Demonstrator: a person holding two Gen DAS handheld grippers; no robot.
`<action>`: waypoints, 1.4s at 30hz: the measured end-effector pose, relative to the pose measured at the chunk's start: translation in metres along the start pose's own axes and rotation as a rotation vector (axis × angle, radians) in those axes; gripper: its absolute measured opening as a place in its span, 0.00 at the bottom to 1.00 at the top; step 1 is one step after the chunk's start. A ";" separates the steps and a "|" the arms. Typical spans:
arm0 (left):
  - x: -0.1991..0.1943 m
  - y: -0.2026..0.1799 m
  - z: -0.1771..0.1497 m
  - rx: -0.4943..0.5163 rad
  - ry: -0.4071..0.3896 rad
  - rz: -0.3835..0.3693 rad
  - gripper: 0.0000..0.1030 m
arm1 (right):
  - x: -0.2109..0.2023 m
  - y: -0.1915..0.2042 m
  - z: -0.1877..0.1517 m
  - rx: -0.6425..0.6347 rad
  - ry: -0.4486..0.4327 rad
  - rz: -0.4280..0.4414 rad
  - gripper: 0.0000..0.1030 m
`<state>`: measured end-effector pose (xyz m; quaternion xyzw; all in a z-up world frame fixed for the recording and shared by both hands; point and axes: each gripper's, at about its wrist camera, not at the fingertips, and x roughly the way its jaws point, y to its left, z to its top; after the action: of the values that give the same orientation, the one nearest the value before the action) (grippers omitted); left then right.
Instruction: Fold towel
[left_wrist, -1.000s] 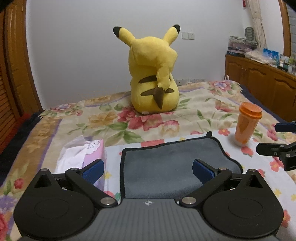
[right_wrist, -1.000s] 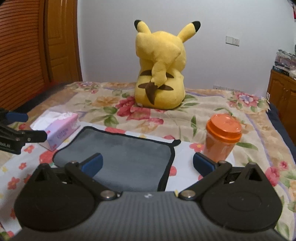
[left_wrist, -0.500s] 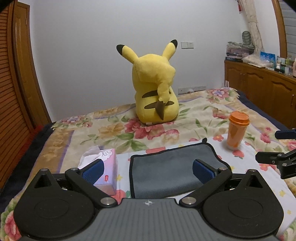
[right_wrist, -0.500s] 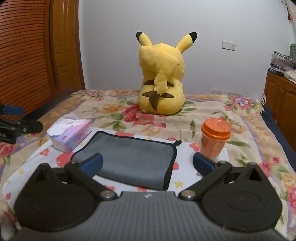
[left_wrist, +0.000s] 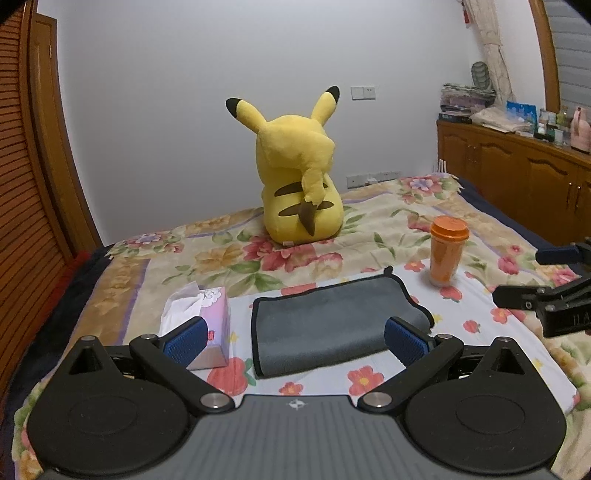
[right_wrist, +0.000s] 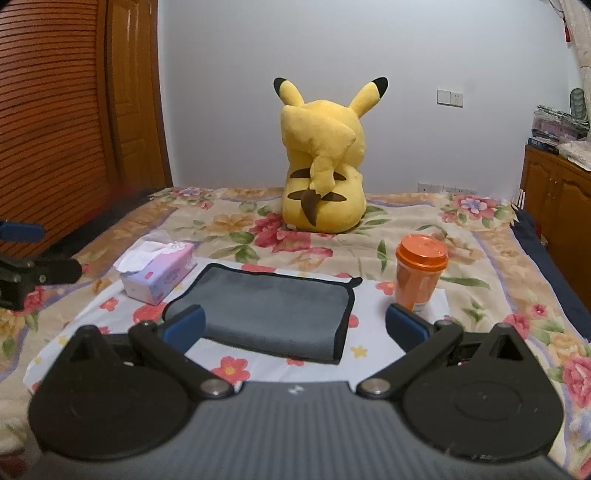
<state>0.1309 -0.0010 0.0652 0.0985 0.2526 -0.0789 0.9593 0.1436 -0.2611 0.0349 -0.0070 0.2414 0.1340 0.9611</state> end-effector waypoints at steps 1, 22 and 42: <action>-0.003 -0.002 -0.002 0.005 0.002 -0.004 1.00 | -0.003 0.001 -0.001 0.003 -0.001 0.001 1.00; -0.021 -0.032 -0.060 -0.028 0.065 -0.034 1.00 | -0.031 0.014 -0.043 0.027 0.030 0.001 1.00; -0.021 -0.043 -0.114 -0.058 0.133 -0.055 1.00 | -0.039 0.021 -0.083 0.032 0.083 -0.001 1.00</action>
<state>0.0513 -0.0141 -0.0276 0.0689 0.3208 -0.0910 0.9403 0.0668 -0.2574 -0.0195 0.0024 0.2831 0.1292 0.9504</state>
